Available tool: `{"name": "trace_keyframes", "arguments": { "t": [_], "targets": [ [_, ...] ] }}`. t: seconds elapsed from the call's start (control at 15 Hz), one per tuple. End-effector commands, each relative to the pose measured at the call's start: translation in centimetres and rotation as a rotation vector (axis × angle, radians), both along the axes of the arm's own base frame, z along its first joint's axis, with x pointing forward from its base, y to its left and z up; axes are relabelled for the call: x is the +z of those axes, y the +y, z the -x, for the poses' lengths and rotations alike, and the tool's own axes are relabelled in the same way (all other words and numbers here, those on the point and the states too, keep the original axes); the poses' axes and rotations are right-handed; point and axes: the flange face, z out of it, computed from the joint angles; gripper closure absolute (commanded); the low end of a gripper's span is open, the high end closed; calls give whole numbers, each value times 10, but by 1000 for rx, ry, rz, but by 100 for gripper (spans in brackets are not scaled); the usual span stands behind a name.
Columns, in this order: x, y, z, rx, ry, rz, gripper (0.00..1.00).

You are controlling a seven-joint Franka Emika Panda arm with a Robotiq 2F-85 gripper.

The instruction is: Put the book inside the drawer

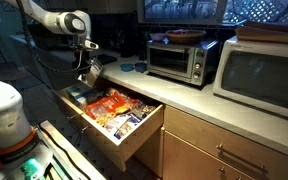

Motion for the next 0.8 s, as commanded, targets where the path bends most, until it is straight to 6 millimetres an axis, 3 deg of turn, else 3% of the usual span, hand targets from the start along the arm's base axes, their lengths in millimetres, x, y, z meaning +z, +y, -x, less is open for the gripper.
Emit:
{"name": "trace_keyframes", "arguments": {
  "t": [0.0,0.07,0.2,0.4,0.47,0.73],
  "targets": [
    [-19,7,-9,-47,108,-35,92],
    [-14,3,-3,-17,62,-9,69],
    [-25,5,-7,-26,92,-16,69],
    [-27,6,-10,-28,96,-19,69],
    [-26,6,-10,-28,95,-20,92],
    [-58,23,-10,1,185,-53,92]
  ]
}}
